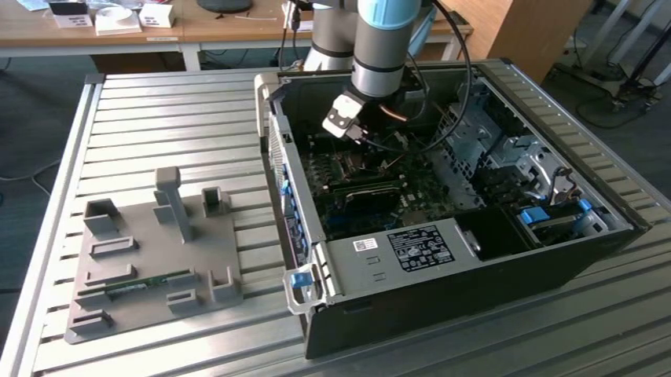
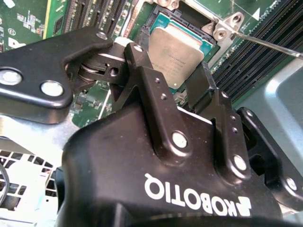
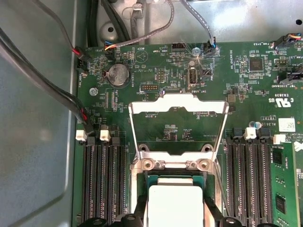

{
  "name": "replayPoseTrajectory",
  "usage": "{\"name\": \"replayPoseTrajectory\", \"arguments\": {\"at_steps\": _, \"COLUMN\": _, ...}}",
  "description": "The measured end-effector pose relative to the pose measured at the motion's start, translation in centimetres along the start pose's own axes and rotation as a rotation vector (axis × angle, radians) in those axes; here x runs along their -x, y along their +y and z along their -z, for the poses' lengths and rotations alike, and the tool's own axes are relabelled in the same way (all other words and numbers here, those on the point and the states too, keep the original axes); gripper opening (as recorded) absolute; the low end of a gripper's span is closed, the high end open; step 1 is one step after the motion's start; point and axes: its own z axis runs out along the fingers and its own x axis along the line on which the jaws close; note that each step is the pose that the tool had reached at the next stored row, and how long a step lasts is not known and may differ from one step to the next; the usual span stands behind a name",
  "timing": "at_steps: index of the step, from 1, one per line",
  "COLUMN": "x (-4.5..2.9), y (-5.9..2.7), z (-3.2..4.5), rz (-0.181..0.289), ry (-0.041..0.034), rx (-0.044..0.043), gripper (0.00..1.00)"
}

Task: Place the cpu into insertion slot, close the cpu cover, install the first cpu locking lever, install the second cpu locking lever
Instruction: 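Place the cpu into insertion slot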

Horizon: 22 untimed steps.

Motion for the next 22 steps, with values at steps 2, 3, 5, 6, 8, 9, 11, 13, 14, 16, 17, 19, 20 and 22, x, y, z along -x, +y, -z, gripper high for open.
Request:
{"name": "replayPoseTrajectory", "arguments": {"at_steps": 2, "x": 0.01, "y": -0.03, "z": -0.01, "rz": 0.0, "ry": -0.0001, "rx": 0.0, "gripper": 0.54}}
{"name": "replayPoseTrajectory", "arguments": {"at_steps": 3, "x": 0.01, "y": -0.03, "z": -0.03, "rz": 0.0, "ry": 0.0, "rx": 0.0, "gripper": 0.54}}
{"name": "replayPoseTrajectory", "arguments": {"at_steps": 5, "x": 0.01, "y": -0.04, "z": -0.08, "rz": 0.0, "ry": -0.0002, "rx": -0.0001, "gripper": 0.54}}
{"name": "replayPoseTrajectory", "arguments": {"at_steps": 6, "x": 0.01, "y": -0.05, "z": -0.1, "rz": 0.0, "ry": -0.0003, "rx": -0.0002, "gripper": 0.54}}
{"name": "replayPoseTrajectory", "arguments": {"at_steps": 8, "x": 0.01, "y": -0.06, "z": -0.13, "rz": 0.0, "ry": -0.0002, "rx": -0.0001, "gripper": 0.54}}
{"name": "replayPoseTrajectory", "arguments": {"at_steps": 9, "x": 0.01, "y": -0.06, "z": -0.13, "rz": 0.0, "ry": -0.0003, "rx": -0.0002, "gripper": 0.54}}
{"name": "replayPoseTrajectory", "arguments": {"at_steps": 11, "x": 0.01, "y": -0.06, "z": -0.14, "rz": 0.0, "ry": -0.0001, "rx": -0.0001, "gripper": 0.54}}
{"name": "replayPoseTrajectory", "arguments": {"at_steps": 13, "x": 0.01, "y": -0.06, "z": -0.14, "rz": 0.0, "ry": -0.0001, "rx": -0.0001, "gripper": 0.54}}
{"name": "replayPoseTrajectory", "arguments": {"at_steps": 14, "x": 0.01, "y": -0.06, "z": -0.14, "rz": 0.0, "ry": -0.0002, "rx": -0.0001, "gripper": 0.54}}
{"name": "replayPoseTrajectory", "arguments": {"at_steps": 16, "x": 0.01, "y": -0.08, "z": -0.14, "rz": 0.0, "ry": -0.0001, "rx": 0.0, "gripper": 0.54}}
{"name": "replayPoseTrajectory", "arguments": {"at_steps": 17, "x": 0.01, "y": -0.1, "z": -0.14, "rz": 0.0, "ry": -0.0001, "rx": 0.0, "gripper": 0.54}}
{"name": "replayPoseTrajectory", "arguments": {"at_steps": 19, "x": 0.01, "y": -0.14, "z": -0.14, "rz": 0.0, "ry": 0.0, "rx": 0.0, "gripper": 0.54}}
{"name": "replayPoseTrajectory", "arguments": {"at_steps": 20, "x": 0.01, "y": -0.15, "z": -0.14, "rz": 0.0, "ry": 0.0, "rx": 0.0, "gripper": 0.54}}
{"name": "replayPoseTrajectory", "arguments": {"at_steps": 22, "x": 0.01, "y": -0.2, "z": -0.13, "rz": 0.0, "ry": 0.0, "rx": 0.0, "gripper": 0.54}}
